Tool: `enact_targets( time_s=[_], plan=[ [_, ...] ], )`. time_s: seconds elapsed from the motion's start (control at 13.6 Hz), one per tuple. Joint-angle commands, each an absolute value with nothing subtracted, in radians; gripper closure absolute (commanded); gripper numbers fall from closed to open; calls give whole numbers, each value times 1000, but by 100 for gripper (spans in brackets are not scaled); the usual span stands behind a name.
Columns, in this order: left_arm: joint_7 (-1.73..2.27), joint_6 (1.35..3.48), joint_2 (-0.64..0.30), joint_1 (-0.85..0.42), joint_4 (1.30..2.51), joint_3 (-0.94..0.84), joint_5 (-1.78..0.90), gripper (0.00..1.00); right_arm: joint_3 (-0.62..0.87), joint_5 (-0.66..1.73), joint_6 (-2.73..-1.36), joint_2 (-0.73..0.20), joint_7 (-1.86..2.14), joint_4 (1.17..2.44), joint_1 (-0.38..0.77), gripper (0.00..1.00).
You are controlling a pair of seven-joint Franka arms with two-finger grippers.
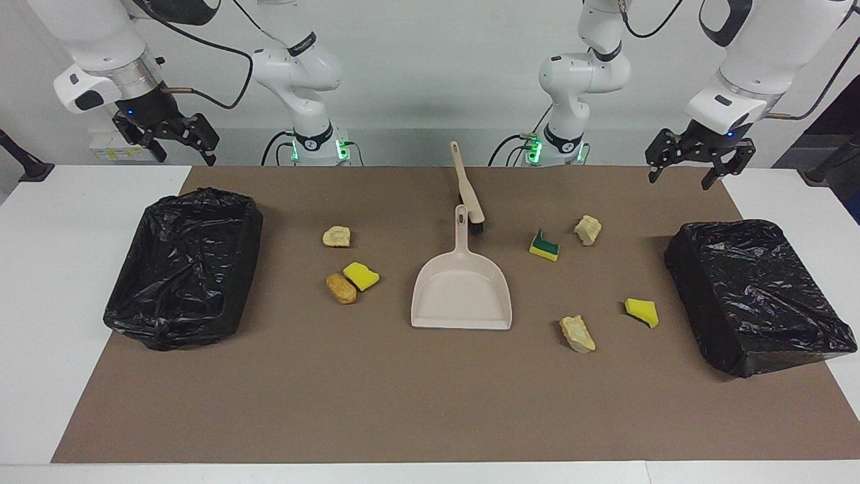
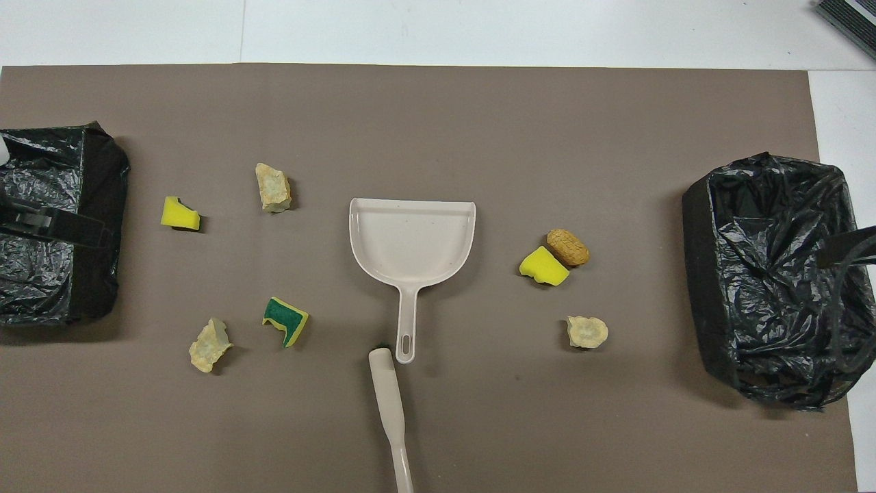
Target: Sweep and dump trash in bin
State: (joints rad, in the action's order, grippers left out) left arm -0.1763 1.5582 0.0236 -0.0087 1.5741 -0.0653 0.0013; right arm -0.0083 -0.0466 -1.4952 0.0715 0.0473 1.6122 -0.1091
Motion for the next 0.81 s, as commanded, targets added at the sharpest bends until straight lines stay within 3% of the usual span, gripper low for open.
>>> enact_targets(
  time_s=[0.0, 0.51, 0.73],
  plan=[
    [-169, 1568, 44, -11, 1594, -63, -12, 0, -5, -55, -1500, 66, 66, 1601, -110, 0],
    [-166, 1562, 57, -25, 1606, -84, -14, 0, 2, -8, -1453, 64, 34, 1600, -112, 0],
    [-149, 1562, 58, -38, 1620, -94, -14, 0, 9, 21, -1413, 17, 31, 1525, -112, 0]
  ],
)
